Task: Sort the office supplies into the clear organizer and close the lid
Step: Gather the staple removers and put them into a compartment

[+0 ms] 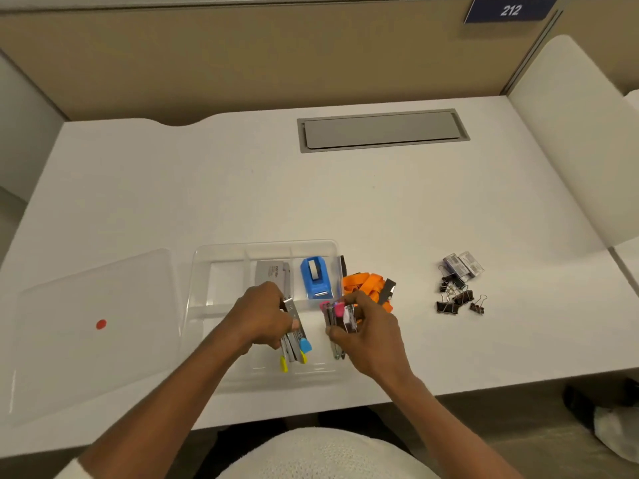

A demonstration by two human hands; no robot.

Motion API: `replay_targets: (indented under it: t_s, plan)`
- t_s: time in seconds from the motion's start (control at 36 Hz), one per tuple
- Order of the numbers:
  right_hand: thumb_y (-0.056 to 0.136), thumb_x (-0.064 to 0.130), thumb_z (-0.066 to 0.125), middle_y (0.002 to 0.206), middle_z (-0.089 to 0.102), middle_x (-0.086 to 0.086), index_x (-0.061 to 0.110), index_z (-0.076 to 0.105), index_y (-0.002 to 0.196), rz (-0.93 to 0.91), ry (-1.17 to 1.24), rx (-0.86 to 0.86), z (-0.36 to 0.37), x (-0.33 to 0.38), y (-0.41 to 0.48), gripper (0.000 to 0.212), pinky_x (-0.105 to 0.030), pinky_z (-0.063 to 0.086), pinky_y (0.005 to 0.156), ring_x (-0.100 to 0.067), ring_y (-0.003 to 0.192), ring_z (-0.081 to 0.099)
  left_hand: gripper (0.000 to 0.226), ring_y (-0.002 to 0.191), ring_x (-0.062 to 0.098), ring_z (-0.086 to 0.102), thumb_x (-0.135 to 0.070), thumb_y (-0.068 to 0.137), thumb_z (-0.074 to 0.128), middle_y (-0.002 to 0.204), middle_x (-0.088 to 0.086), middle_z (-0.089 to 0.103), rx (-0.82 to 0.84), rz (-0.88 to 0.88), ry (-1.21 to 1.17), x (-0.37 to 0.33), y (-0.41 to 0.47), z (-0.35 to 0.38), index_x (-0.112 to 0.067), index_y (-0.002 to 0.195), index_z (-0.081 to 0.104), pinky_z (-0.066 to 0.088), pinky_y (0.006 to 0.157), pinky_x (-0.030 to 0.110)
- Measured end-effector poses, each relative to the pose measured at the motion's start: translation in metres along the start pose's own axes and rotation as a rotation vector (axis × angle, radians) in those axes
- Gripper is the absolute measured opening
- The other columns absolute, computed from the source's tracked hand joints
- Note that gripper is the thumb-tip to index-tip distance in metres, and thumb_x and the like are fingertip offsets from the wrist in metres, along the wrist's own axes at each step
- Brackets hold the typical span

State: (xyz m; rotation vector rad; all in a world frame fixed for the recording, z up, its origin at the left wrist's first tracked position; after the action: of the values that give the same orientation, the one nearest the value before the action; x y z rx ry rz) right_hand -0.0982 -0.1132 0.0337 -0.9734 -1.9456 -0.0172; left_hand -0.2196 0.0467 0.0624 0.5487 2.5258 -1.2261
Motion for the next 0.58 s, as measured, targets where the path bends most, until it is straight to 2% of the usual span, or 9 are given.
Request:
replay_targets:
  t_s: [0.08,0.19,0.33,0.42,0.5,0.53,0.58]
  plan:
    - [0.084,0.03,0.081,0.112,0.07,0.005,0.027,0.059,0.126,-0.044,-0.16,-0.01,0.023,0.007,-0.002,0.047,-0.026,0.055,0.081,-0.014,0.095,0.067,0.025,0.083,0.028,0.078,-0.026,0.083,0.083,0.095,0.01,0.075,-0.019,-0.005,0.007,0.007,0.002,0.005,-0.011,0.098,0.07,0.066,0.082,0.047]
    - [0.093,0.029,0.071,0.122,0.067,0.0,0.022,0.054,0.132,-0.119,-0.412,-0.007,0.051,0.013,0.002,0.044,-0.025,0.054,0.081,-0.017,0.1,0.065,0.023,0.088,0.025,0.073,-0.029,0.091,0.077,0.111,0.008,0.071,-0.058,0.023,0.05,0.017,0.002,0.011,-0.018,0.102,0.06,0.064,0.079,0.037]
    - [0.096,0.019,0.069,0.132,0.061,-0.014,0.015,0.044,0.145,-0.12,-0.671,0.046,0.074,0.014,0.01,0.054,-0.031,0.056,0.086,-0.024,0.107,0.065,0.029,0.095,0.027,0.072,-0.027,0.091,0.076,0.116,0.008,0.07,-0.044,0.024,0.093,0.026,0.004,0.011,-0.015,0.115,0.064,0.063,0.085,0.038]
    - [0.096,0.02,0.069,0.133,0.061,-0.013,0.014,0.043,0.146,-0.116,-0.693,0.045,0.076,0.014,0.011,0.057,-0.032,0.056,0.089,-0.022,0.108,0.066,0.025,0.091,0.026,0.072,-0.027,0.089,0.078,0.105,0.006,0.07,-0.028,0.033,0.118,0.025,0.007,0.01,-0.016,0.107,0.062,0.062,0.079,0.037]
    - [0.098,0.028,0.067,0.127,0.066,-0.011,0.016,0.044,0.146,-0.114,-0.712,0.014,0.069,0.018,0.005,0.054,-0.031,0.056,0.082,-0.022,0.101,0.068,0.026,0.077,0.019,0.066,-0.026,0.087,0.078,0.086,0.001,0.062,-0.018,0.037,0.161,0.018,0.012,0.011,-0.018,0.098,0.057,0.052,0.06,0.029]
    - [0.099,0.03,0.066,0.122,0.068,-0.009,0.017,0.047,0.143,-0.119,-0.727,-0.019,0.062,0.02,0.002,0.05,-0.031,0.054,0.076,-0.021,0.095,0.068,0.029,0.075,0.016,0.063,-0.026,0.086,0.08,0.084,0.0,0.059,-0.009,0.038,0.184,0.015,0.013,0.012,-0.018,0.099,0.055,0.05,0.058,0.026]
    - [0.099,0.031,0.064,0.11,0.072,-0.004,0.021,0.053,0.137,-0.117,-0.743,-0.085,0.045,0.022,-0.007,0.04,-0.029,0.045,0.066,-0.019,0.083,0.064,0.035,0.081,0.017,0.066,-0.026,0.085,0.081,0.086,-0.001,0.059,0.023,0.044,0.207,0.008,0.017,0.017,-0.019,0.103,0.052,0.056,0.065,0.029]
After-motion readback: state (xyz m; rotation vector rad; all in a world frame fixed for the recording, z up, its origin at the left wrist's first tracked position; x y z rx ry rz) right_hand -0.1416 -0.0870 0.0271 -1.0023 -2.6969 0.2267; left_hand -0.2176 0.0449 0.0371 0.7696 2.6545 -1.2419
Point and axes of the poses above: each hand's wrist, its own y-axis towards the middle knuckle, its own z-axis out of the palm, x = y × z, the point moved 2 cm from there along y, towards the middle knuckle
